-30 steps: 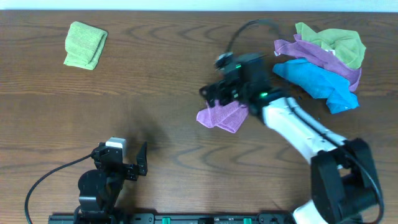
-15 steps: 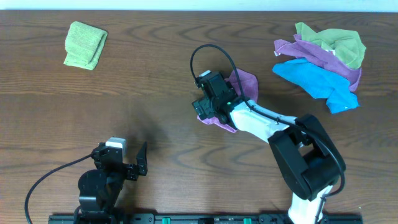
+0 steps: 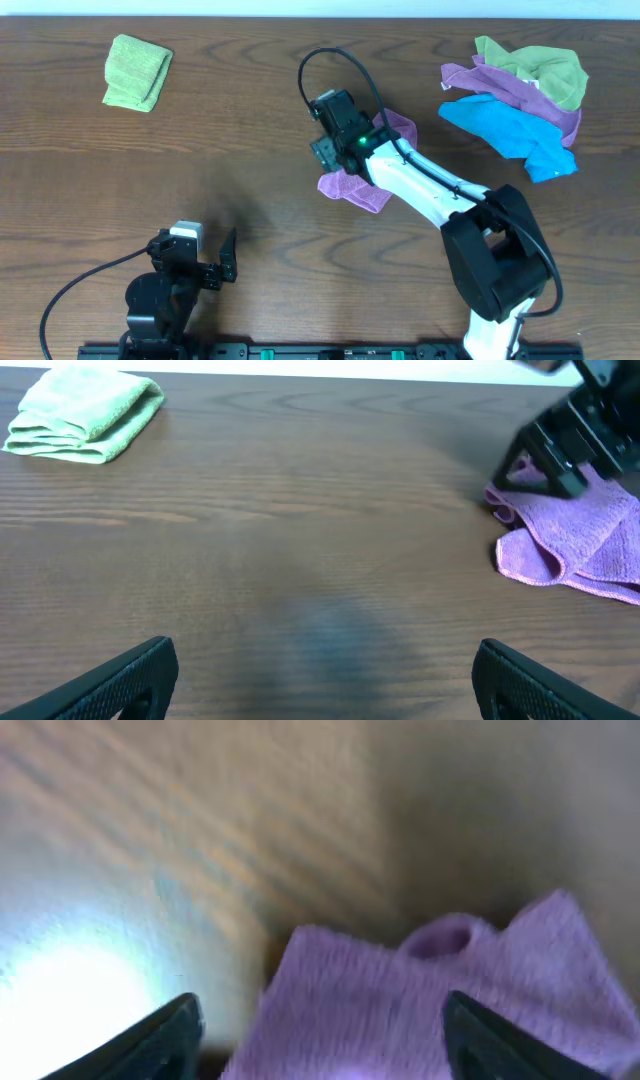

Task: Fold the cloth
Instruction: 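Pull the purple cloth out of the pile leftward with the right gripper, then lay the purple cloth flat at table center and release it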

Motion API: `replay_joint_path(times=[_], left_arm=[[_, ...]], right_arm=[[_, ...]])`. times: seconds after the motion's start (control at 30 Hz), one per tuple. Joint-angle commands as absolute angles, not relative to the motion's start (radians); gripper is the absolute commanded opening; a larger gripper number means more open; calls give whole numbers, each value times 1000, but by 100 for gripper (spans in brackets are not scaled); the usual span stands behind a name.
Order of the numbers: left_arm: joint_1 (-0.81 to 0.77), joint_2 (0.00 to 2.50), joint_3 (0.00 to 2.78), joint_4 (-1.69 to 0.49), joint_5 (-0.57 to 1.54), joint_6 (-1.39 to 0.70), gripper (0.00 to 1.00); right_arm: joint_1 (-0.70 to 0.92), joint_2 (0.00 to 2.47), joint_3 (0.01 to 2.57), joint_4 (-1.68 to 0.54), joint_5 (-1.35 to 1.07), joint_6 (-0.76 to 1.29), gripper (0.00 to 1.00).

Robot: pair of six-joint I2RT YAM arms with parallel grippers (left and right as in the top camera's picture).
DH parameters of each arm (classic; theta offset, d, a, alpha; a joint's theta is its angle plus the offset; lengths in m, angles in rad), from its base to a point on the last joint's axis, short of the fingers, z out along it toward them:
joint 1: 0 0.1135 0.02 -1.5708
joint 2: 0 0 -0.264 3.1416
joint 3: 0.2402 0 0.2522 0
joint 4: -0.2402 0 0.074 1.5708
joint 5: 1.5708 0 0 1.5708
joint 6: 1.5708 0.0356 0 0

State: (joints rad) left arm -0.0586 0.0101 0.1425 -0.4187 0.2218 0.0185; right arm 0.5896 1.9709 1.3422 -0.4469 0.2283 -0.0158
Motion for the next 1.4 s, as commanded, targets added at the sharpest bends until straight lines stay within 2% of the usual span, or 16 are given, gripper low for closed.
replay_joint_path(times=[0.0,0.07,0.33,0.5,0.57,0.67,0.73,0.97,1.23,1.37], left_arm=[[-52,4,123,-425,222,4,95],[-52,4,123,-425,222,4,95],[-52,4,123,-425,222,4,95],[-52,4,123,-425,222,4,96],[-52,4,123,-425,222,4,95],[-52,4,123,-425,222,4,95],[-52,4,123,-425,222,4,95],[-52,4,123,-425,222,4,95],[-52,4,123,-425,222,4,95],[-52,4,123,-425,222,4,95]], right_arm=[[596,1977,1346,-489,236,-50,69],[596,1977,1346,-522,236,-59,66],[600,1977,1346,-579,172,-58,67],[600,1994,1345,-572,168,-62,60],[600,2008,1345,-572,168,-62,50],[601,2016,1345,-569,168,-61,18],[601,2016,1345,-561,168,-61,1],[597,2012,1357,-550,160,-43,1],[666,2009,1535,-511,-19,-43,1],[733,2009,1630,-488,-209,-153,1]])
